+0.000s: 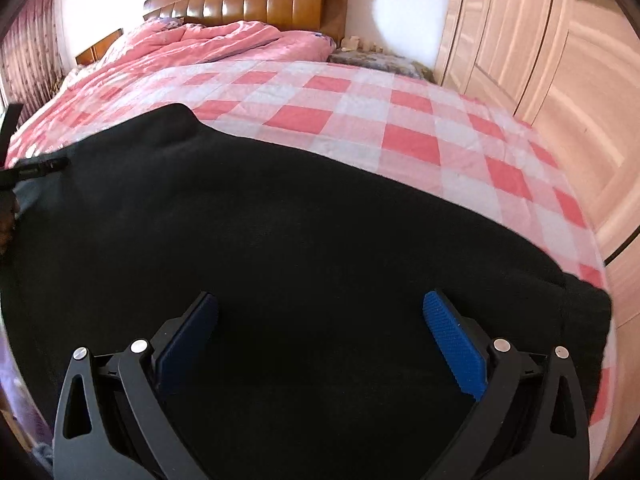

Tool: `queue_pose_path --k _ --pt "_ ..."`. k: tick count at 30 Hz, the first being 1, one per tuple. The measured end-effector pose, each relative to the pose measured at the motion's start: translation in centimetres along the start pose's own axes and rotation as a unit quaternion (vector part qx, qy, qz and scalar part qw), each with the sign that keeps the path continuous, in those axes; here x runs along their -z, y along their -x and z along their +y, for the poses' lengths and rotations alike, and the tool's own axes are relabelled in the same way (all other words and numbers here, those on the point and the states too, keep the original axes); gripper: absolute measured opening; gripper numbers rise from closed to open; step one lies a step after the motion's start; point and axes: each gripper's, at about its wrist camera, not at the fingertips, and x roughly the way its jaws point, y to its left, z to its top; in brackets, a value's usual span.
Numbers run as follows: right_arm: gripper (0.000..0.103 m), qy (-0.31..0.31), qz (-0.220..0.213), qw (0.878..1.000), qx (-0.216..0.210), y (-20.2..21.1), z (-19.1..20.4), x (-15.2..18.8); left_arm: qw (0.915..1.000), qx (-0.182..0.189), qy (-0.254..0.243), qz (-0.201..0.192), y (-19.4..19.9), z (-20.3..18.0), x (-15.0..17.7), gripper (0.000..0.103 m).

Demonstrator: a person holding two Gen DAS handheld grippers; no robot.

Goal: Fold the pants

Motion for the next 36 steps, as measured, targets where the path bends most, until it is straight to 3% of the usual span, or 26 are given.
queue_pose_path --k 5,7,9,11,13,17,20,22,24,26,29,31,33,36 --pt "0.099 -0.004 -0.007 1.000 -0.016 1.5 -0.4 0.4 0.9999 -0.012 -0.006 -0.002 0.1 -0.4 0.0 0.102" --pt "0.099 -0.023 -0.054 0.996 -0.066 4.7 -1.3 1.5 0.9997 -0.021 -0.013 -0.004 0.3 -0.7 0.0 0.102" --pt "0.099 -0.031 -0.092 0.992 -0.083 7.4 -2.4 2.8 0.9991 -0.034 -0.024 -0.010 0.5 -1.1 0.0 0.102" --pt "0.099 -0.038 -0.126 0.990 -0.051 9.7 -3.9 4.1 0.9987 -0.041 -0.028 -0.014 0.6 -1.3 0.1 0.102" --pt "0.099 -0.057 -0.132 0.989 -0.028 10.6 -5.9 5.3 0.9985 -0.044 -0.030 -0.015 0.6 -1.3 0.0 0.102" --pt "0.099 -0.079 -0.088 0.987 -0.106 8.6 -8.1 4.9 0.9985 -0.043 -0.030 -0.015 0.6 -1.3 0.0 0.102" --pt "0.099 -0.032 -0.020 0.998 -0.044 5.1 -8.0 2.0 0.9991 -0.034 -0.023 -0.008 0.5 -1.1 -0.2 0.102" --pt "0.099 -0.055 0.030 0.996 -0.060 1.8 -9.8 0.1 0.9989 -0.037 -0.028 -0.003 0.6 -1.3 -0.3 0.102" --pt "0.099 -0.053 0.042 0.995 -0.078 0.8 -10.7 -1.2 0.9980 -0.052 -0.035 -0.002 0.9 -1.6 -0.4 0.102" --pt "0.099 -0.054 0.047 0.995 -0.070 1.3 -10.9 -1.8 0.9944 -0.094 -0.032 -0.035 2.9 -2.4 -0.4 0.101" --pt "0.099 -0.051 0.010 0.997 -0.055 4.3 -10.5 -1.8 0.9944 -0.056 -0.030 -0.084 6.6 -3.5 0.0 0.101" --pt "0.099 -0.051 -0.005 0.996 -0.077 5.8 -9.6 -1.6 0.9925 -0.044 -0.047 -0.104 8.5 -4.7 0.8 0.101" --pt "0.099 -0.037 0.005 0.996 -0.078 5.2 -8.9 -1.5 0.9921 -0.040 -0.065 -0.099 8.8 -5.8 1.7 0.101" --pt "0.099 -0.032 0.065 0.997 -0.035 0.9 -9.2 0.4 0.9933 -0.037 -0.076 -0.079 8.1 -6.6 2.8 0.101"
